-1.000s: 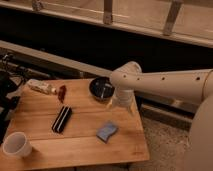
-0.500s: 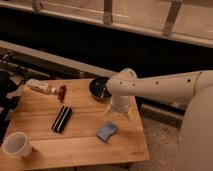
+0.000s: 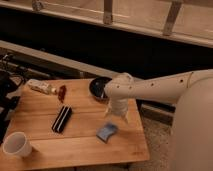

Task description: Place the white sponge in the ceramic cup

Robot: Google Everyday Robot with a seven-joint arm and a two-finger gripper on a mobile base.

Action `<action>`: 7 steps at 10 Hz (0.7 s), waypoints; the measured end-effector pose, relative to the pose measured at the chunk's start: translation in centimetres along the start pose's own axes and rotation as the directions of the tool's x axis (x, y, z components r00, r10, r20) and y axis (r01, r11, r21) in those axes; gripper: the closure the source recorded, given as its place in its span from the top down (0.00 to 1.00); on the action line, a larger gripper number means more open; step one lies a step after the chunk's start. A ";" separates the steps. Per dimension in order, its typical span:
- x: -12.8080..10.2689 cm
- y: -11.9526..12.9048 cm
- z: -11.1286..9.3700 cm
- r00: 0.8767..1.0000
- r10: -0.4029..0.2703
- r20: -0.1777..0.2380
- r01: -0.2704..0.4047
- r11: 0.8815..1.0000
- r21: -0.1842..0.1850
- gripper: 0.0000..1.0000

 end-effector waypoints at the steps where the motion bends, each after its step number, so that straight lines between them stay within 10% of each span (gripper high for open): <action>1: 0.1 0.0 0.2 1.000 0.004 -0.002 -0.004 1.000 -0.001 0.80; 7: 0.6 0.7 1.8 1.000 0.014 -0.024 -0.014 1.000 0.003 0.80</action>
